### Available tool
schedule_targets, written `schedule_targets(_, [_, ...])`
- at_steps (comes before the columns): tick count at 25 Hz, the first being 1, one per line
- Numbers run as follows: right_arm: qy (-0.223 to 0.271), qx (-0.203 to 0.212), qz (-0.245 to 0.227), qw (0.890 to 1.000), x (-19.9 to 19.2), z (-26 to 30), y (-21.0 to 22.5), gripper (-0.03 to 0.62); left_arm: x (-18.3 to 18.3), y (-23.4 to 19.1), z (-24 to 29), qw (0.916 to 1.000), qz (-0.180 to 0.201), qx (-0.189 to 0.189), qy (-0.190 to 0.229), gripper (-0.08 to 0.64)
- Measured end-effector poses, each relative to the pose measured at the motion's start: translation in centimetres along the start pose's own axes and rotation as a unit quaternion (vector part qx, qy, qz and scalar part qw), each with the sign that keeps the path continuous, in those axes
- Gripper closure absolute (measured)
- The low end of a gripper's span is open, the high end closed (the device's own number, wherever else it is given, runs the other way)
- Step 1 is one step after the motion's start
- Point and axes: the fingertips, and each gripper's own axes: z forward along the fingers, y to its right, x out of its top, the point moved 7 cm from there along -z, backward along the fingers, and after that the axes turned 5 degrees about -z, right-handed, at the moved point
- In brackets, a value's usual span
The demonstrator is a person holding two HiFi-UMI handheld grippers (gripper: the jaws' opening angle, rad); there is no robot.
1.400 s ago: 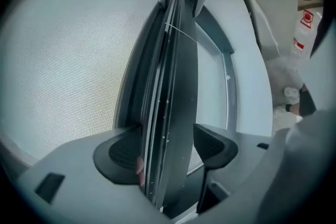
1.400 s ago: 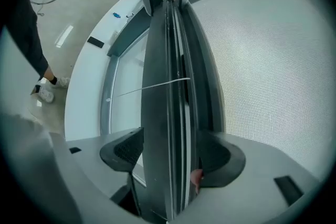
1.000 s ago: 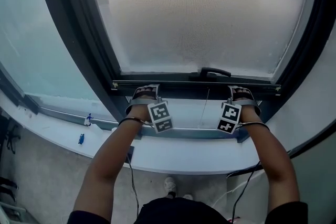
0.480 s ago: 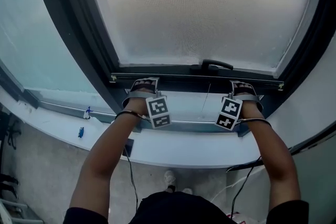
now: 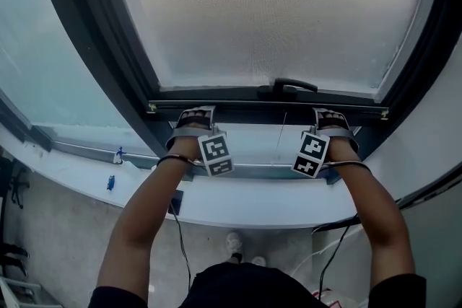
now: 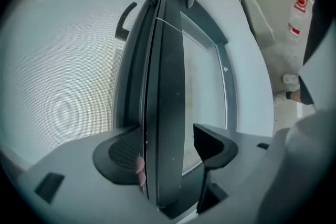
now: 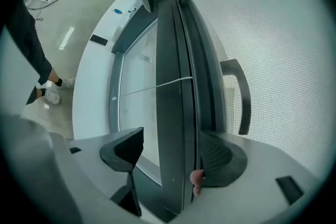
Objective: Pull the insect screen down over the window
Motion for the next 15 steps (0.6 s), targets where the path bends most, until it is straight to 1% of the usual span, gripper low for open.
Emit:
schedule_targets(3, [-0.001,0.0,0.004,1.0,0.08,0.34,0.06,0.273,-0.02,0.06,0.39,1.0,0.003,-0.002,-0.005,0.261])
schedule_targets(6, [-0.004,-0.001,0.006,1.0,0.24,0.52,0.14,0.273,0.02,-0.08,0.51,0.9999,-0.008,-0.008,-0.011,0.262])
schedule_targets(10, [-0.002,-0.025,0.005,1.0,0.07,0.82,0.09,0.273,0.05,-0.12,0.73,0.9998,-0.003,0.019,-0.001,0.262])
schedule_targets(15, [0.013,-0.018,-0.004,1.0,-0.09,0.63,0.61,0.275,-0.05,-0.3,0.72,0.9992,-0.006,0.039,0.01,0.262])
